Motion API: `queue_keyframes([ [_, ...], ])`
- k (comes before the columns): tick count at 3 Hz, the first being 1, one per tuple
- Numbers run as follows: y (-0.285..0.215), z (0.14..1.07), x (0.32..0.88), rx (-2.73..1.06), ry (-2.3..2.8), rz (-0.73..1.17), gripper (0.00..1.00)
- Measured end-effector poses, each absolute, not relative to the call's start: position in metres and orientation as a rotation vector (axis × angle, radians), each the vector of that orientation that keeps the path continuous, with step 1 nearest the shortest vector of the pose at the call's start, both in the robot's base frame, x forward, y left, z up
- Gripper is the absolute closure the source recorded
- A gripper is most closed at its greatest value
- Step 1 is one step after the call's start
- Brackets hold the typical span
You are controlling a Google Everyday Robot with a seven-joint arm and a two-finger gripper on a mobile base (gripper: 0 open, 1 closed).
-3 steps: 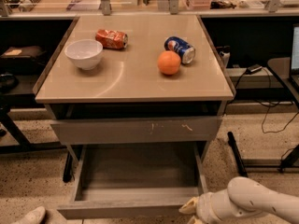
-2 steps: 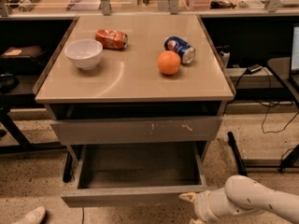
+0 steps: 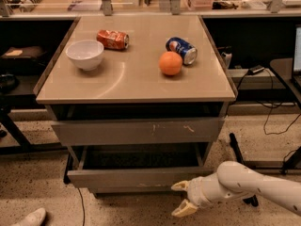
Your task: Close middle drawer
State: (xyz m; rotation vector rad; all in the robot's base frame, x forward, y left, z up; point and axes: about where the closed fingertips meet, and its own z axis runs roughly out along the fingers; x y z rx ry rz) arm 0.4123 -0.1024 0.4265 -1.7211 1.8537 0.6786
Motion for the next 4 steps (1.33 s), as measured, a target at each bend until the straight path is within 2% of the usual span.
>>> queue_keyframes([
  [1, -0.094, 0.433, 0.453, -1.748, 1.821, 0.624, 0.64],
  [2, -0.083, 0.444, 0.481, -1.753, 1.787, 0.594, 0.59],
  [4, -0.083, 0.444, 0.481, -1.753, 1.787, 0.594, 0.14],
])
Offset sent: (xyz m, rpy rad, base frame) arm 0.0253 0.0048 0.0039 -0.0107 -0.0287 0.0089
